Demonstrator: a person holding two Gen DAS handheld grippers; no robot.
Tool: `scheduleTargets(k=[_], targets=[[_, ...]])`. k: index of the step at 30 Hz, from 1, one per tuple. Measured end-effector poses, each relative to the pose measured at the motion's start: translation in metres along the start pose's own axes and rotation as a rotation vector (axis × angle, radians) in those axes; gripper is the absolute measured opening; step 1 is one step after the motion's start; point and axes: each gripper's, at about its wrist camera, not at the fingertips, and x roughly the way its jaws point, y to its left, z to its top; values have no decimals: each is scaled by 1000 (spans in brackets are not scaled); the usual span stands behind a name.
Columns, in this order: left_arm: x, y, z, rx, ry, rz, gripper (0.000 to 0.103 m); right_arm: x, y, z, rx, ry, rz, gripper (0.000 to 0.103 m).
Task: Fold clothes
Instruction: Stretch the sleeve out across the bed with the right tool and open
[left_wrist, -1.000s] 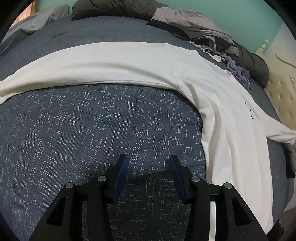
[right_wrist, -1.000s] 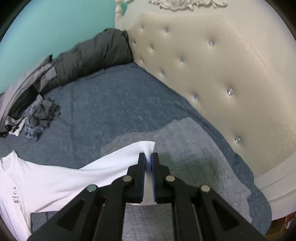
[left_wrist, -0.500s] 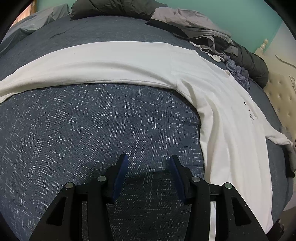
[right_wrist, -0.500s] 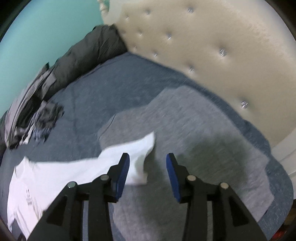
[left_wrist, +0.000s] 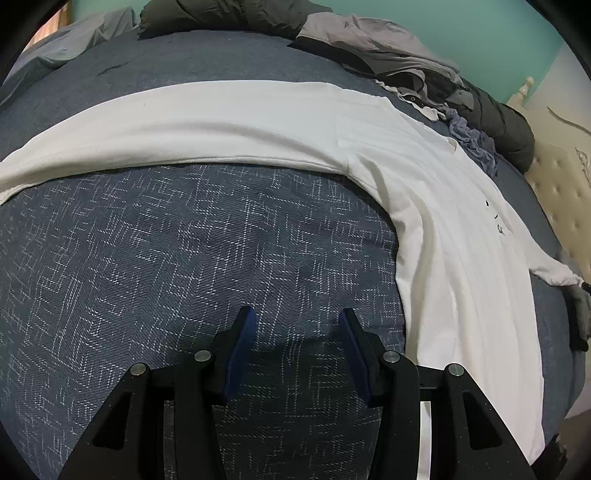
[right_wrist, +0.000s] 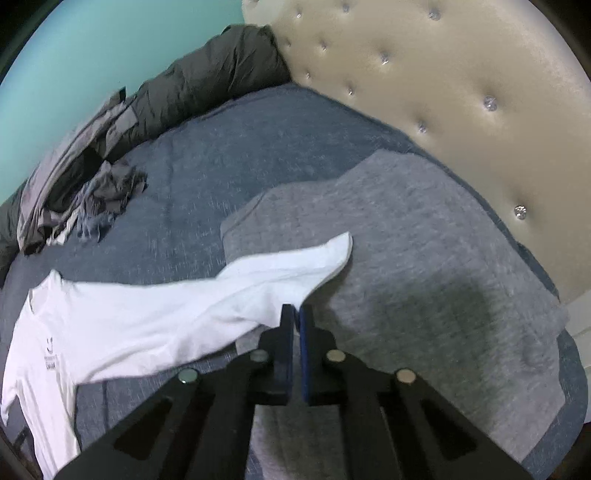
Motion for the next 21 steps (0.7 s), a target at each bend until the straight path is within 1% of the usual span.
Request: scheduleTargets(k=[5,9,12,14,15,19,21], targets=[[0,-1,1,0,0,-2,51,-22,-20,15,70,-63,-74,1],[-1,-2,1,-2,0,-3,51,-30,-32,22,95,-73,-128,1],[-1,-3,2,0,4,-8,51,-19,-33,17,95,-27,-147,1],[-1,-5,3,2,6,-16,51,-14,-32,14,87,-26,-138,1],[-1,-6,4,3,7,-21,51,-13,-31,12,85,-34,-138,1],[-4,-12,8,20,14,-24,51,-19,-29,7,97,-62,-191,2],[-8,-15,12,28,15,-26,51,-30,-30,5,111,-94,-213,2]])
